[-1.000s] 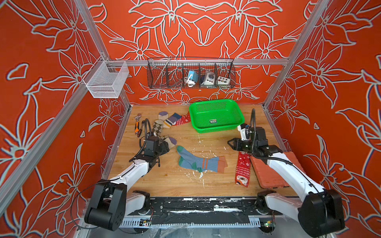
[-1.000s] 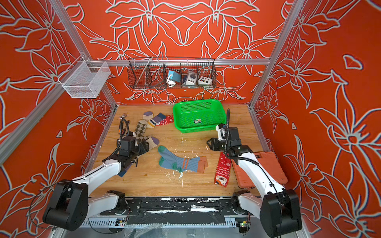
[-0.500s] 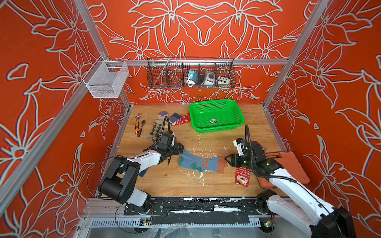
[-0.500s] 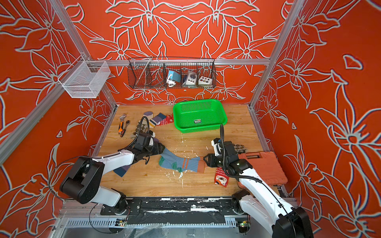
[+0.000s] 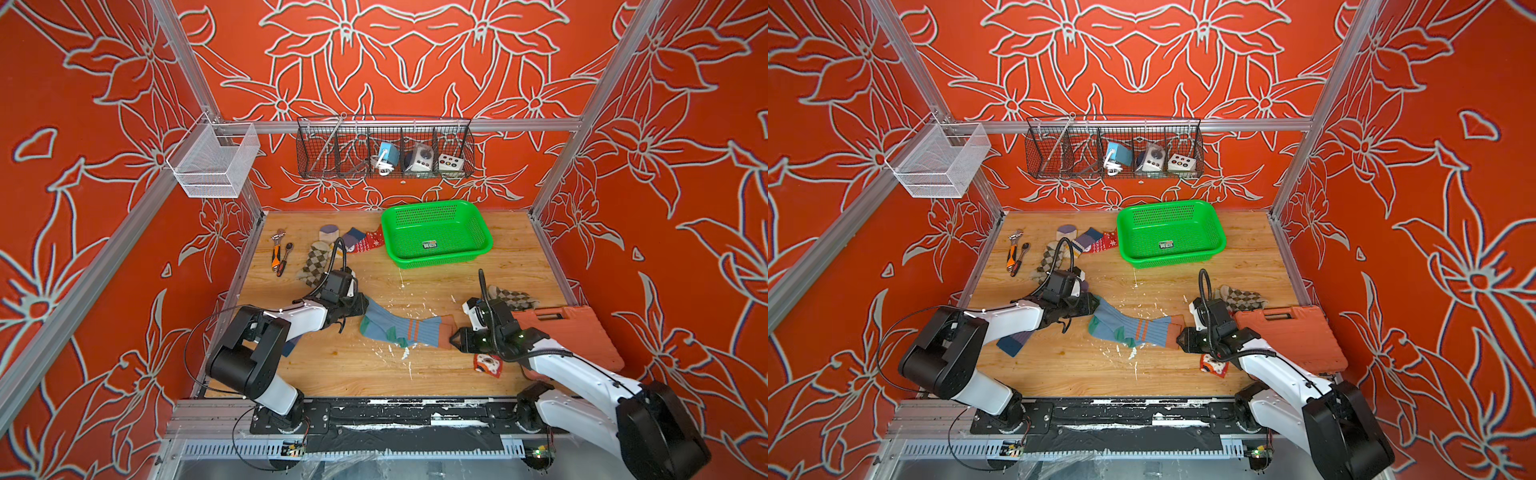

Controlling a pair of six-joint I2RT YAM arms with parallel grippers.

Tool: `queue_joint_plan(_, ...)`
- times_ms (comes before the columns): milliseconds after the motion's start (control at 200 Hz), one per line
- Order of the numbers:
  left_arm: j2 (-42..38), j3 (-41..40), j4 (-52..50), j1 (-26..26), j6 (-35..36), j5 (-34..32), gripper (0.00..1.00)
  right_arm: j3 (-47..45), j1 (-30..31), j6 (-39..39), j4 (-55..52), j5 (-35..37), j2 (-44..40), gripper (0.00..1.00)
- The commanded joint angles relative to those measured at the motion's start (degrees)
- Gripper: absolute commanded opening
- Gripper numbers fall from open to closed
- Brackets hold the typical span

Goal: Place the socks together as a pair
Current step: Pick up the sock, then place the sock at the center of the board.

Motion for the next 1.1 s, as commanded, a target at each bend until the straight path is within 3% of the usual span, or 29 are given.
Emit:
queue_joint_plan(0, 1.0, 1.3, 0.1, -0.4, 0.6, 1.0, 0.34, -0.3, 1.7, 2.7, 5.3, 0.2, 2.2, 0.42)
queue_joint_plan(105, 1.2, 1.1, 1.0, -0.4, 0.4, 1.9, 0.25, 0.7, 3.6, 3.1, 7.4, 0.9, 5.6, 0.39)
queue_joint_plan(225, 1.1, 0.6, 1.2, -0.4, 0.1, 2.1, 0.12, 1.6, 4.5, 2.9, 8.3, 1.2, 8.1, 0.26)
queue_joint_plan(345, -0.9, 0.4, 0.6, -0.3, 0.2, 1.7, 0.00, 3.1, 4.7, 2.4, 4.1, 2.6, 4.2, 0.13)
queue_joint_plan(455, -4.8, -0.4, 0.3, -0.4, -0.1, 1.2, 0.00, 6.8, 4.8, 0.7, -4.0, 4.2, -2.3, 0.05)
queue_joint_plan(701, -10.8, -1.7, 1.5, -0.9, -2.6, 2.9, 0.00, 15.9, 4.7, -3.8, -14.9, 4.8, -7.3, 0.04)
queue_joint_plan(846, -13.5, -2.5, 3.2, -1.0, -4.2, 0.1, 0.00, 21.5, 3.3, -8.6, -17.4, 8.8, -3.2, 0.05)
queue_joint_plan(1091, -12.4, -6.4, 13.6, -1.1, -6.0, -2.8, 0.03, 29.5, -4.1, -14.8, -15.7, 3.1, 12.4, 0.05)
